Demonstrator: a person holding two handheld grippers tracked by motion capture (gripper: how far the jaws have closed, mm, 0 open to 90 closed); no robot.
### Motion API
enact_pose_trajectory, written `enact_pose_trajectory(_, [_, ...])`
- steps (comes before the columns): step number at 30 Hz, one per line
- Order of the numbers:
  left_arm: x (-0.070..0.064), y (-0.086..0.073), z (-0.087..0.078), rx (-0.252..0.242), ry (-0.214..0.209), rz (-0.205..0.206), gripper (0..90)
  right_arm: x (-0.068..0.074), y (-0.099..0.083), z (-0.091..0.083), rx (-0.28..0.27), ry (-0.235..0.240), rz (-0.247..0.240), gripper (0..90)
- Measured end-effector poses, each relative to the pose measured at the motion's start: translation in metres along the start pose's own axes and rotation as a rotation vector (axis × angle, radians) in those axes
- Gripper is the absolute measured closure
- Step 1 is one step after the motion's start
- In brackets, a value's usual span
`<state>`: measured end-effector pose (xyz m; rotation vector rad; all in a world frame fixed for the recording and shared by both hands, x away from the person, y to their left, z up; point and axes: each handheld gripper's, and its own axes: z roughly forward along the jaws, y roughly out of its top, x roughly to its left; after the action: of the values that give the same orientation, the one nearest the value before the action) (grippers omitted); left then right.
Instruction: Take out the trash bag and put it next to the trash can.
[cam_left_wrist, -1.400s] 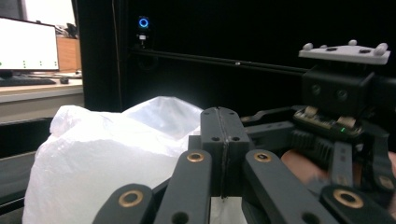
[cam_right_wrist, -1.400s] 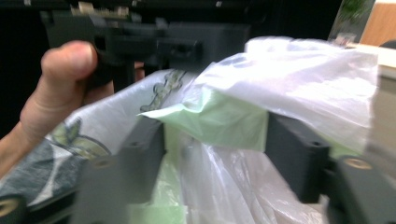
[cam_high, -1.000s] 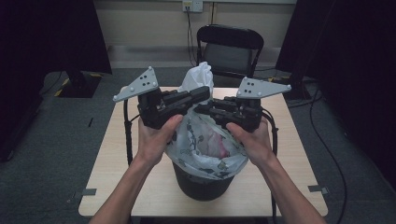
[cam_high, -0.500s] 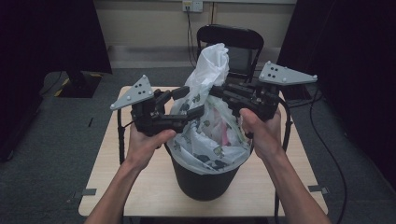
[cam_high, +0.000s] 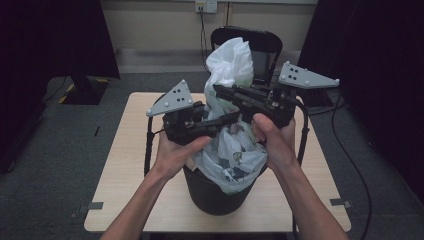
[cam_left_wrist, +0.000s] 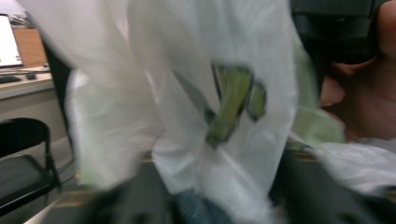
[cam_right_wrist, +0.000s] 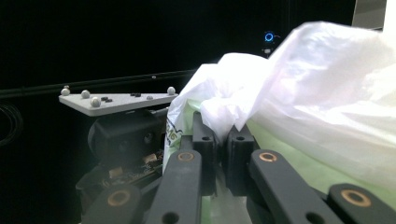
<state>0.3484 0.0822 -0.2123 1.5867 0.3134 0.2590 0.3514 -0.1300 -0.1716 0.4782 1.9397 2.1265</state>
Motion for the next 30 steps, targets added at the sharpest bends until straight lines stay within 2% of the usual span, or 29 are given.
enact_pose_trajectory(1, [0.000, 0.000, 0.000, 0.005, 0.005, 0.003, 84.9, 0.000, 0.000, -0.002, -0.002, 0.000, 0.000, 85.8])
enact_pose_trajectory(2, [0.000, 0.001, 0.000, 0.017, 0.000, 0.008, 86.5, 0.000, -0.001, -0.003, -0.001, -0.005, -0.004, 84.7])
enact_pose_trajectory(6, [0.002, 0.000, -0.005, 0.019, 0.025, 0.001, 88.0, 0.000, 0.000, -0.013, 0.005, -0.057, -0.037, 61.2])
enact_pose_trajectory(8, [0.007, 0.001, -0.011, 0.011, 0.038, -0.010, 88.1, 0.000, 0.000, -0.017, 0.019, -0.090, -0.040, 46.0])
enact_pose_trajectory(11, [0.013, 0.002, -0.020, -0.014, 0.064, -0.024, 88.0, -0.002, -0.003, -0.026, 0.051, -0.130, -0.041, 28.1])
enact_pose_trajectory(14, [0.016, 0.005, -0.029, -0.019, 0.097, -0.020, 88.0, -0.003, -0.007, -0.031, 0.062, -0.119, -0.038, 22.9])
enact_pose_trajectory(17, [0.020, 0.009, -0.035, -0.049, 0.107, -0.030, 88.0, -0.004, -0.016, -0.032, 0.105, -0.101, -0.031, 16.4])
enact_pose_trajectory(19, [0.021, 0.012, -0.035, -0.059, 0.110, -0.035, 88.0, -0.004, -0.023, -0.030, 0.120, -0.099, -0.032, 15.3])
enact_pose_trajectory(21, [0.021, 0.013, -0.034, -0.048, 0.125, -0.021, 88.0, -0.005, -0.029, -0.027, 0.141, -0.102, -0.030, 15.1])
enact_pose_trajectory(23, [0.020, 0.015, -0.033, -0.051, 0.125, -0.019, 88.0, -0.006, -0.032, -0.024, 0.148, -0.098, -0.033, 15.0])
enact_pose_trajectory(26, [0.018, 0.019, -0.034, -0.074, 0.104, -0.031, 88.0, -0.007, -0.038, -0.016, 0.175, -0.117, -0.044, 14.0])
enact_pose_trajectory(30, [0.015, 0.023, -0.032, -0.077, 0.088, -0.029, 88.0, -0.014, -0.046, -0.004, 0.208, -0.134, -0.042, 13.4])
